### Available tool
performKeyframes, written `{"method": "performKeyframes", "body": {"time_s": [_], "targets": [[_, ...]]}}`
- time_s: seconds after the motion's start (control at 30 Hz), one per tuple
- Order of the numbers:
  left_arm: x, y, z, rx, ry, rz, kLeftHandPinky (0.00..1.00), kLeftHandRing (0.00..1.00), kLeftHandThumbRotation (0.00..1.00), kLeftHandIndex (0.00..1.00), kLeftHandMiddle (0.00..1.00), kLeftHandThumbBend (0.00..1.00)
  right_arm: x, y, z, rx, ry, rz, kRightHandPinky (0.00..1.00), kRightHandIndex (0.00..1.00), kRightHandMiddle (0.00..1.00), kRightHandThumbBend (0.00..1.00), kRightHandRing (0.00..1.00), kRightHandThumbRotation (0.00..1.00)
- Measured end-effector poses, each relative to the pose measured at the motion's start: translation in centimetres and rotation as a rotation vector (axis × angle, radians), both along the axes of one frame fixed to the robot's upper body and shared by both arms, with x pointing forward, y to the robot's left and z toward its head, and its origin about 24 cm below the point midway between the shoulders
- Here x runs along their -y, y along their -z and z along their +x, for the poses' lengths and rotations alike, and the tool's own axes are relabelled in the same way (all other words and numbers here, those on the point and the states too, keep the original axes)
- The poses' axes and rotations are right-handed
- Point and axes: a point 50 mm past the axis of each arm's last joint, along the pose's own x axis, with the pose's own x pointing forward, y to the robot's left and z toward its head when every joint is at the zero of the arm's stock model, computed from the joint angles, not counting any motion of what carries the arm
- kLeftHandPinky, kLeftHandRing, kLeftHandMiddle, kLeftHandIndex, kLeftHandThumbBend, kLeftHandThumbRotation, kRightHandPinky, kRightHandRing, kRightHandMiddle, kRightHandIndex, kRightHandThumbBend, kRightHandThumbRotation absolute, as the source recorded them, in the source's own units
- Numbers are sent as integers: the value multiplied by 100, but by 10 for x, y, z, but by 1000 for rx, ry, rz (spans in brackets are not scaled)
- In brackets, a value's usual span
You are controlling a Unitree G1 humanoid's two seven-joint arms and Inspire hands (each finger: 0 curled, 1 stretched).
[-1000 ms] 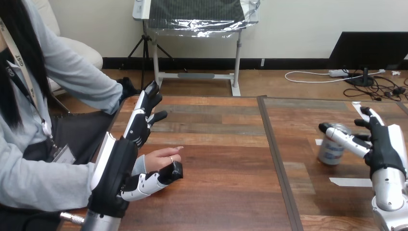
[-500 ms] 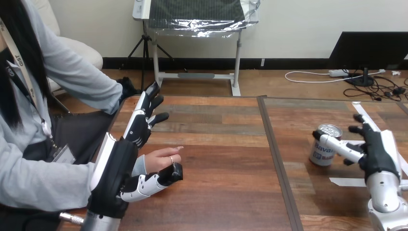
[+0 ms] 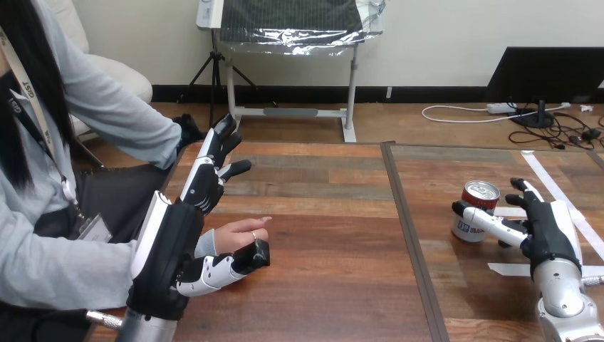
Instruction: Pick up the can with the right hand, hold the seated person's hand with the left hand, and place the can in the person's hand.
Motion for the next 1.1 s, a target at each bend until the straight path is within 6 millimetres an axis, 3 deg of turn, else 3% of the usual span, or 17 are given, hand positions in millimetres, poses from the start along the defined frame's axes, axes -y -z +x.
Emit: {"method": "performKeyframes", "body": {"time_s": [0.1,0.3,0.4,0.57,0.77,0.87,1.1], "targets": [[0,0,0,1,1,-4,83,94,69,97,98,100,0,0,0,0,0,0,76,94,88,100,83,47],[-1,-1,0,2,-1,-9,82,93,69,96,98,100,0,0,0,-1,0,-2,56,94,86,100,69,50],[-1,-1,-1,3,2,-9,82,93,68,96,98,100,0,0,0,-1,-1,-3,51,94,86,100,66,51],[-1,-1,-1,2,6,-7,81,93,69,96,98,100,0,0,0,-2,-3,-3,56,94,85,100,72,53],[-1,0,-2,-2,8,-4,82,94,69,97,98,100,-1,0,0,-3,-4,-3,52,94,85,100,66,54],[-2,0,-2,-2,9,-2,82,94,70,96,98,100,-1,0,0,-3,-4,-1,58,94,86,100,72,54],[-2,0,-2,-1,7,0,82,94,70,96,98,100,-2,1,0,-6,-11,-10,62,95,89,100,76,55]]}}
